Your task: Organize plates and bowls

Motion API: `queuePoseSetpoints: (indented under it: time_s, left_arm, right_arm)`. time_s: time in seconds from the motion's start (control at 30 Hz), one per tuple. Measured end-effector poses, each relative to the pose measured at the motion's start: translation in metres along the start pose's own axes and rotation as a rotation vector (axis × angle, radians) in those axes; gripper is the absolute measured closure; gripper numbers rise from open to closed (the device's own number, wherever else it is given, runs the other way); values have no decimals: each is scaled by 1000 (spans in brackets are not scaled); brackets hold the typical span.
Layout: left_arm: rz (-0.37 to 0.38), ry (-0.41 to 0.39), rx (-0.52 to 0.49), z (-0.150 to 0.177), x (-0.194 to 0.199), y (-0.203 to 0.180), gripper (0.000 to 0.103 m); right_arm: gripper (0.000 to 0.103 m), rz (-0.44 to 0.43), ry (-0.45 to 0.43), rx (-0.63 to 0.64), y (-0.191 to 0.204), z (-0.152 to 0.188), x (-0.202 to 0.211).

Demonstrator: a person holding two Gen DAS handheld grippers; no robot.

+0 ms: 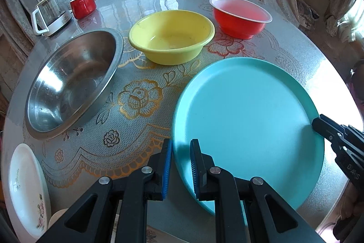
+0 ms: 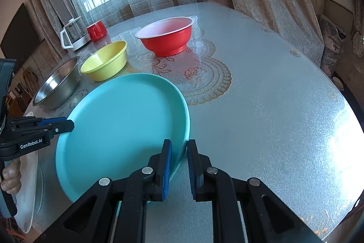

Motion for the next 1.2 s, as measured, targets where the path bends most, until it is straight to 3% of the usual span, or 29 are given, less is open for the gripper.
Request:
queuePoseSetpoints:
  time_s: [0.37,0.47,0.77,0.83,0.93,1.1,1.2]
  left_arm:
    - [30,-12,72,-2,-1,5,88]
    - [57,-46,105,4,8,10,88]
    - [49,-149,224,39,47,55,87]
    - [58,-168,255,49,56,68,86]
    - [57,-191,308,66,66,89,85]
    - [59,-205,422,101,73,133,85]
    - [49,-234,483,122,79,161,85]
  right_arm:
    - [88,43,7,0,1,-5,-5]
    - [77,37,21,15,5,-4,-4]
    - [64,57,-46,-36,2,-13,21]
    - [63,16,-55,-17,14,-18,27]
    - [62,-117,-33,52,53,-22,30]
    - [59,-374,67,156,135,-17,28]
    - [59,-464,125,223,185,-11,26]
Point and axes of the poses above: each gripper's, at about its wrist camera, not at the fingertips, and x roughly against the way its jaws point, y to its left, z to its underside, the point moved 9 cm from there along -x, roughly the way its jaws point, and after that the axes turned 15 degrees about y, right-handed, at the moved point
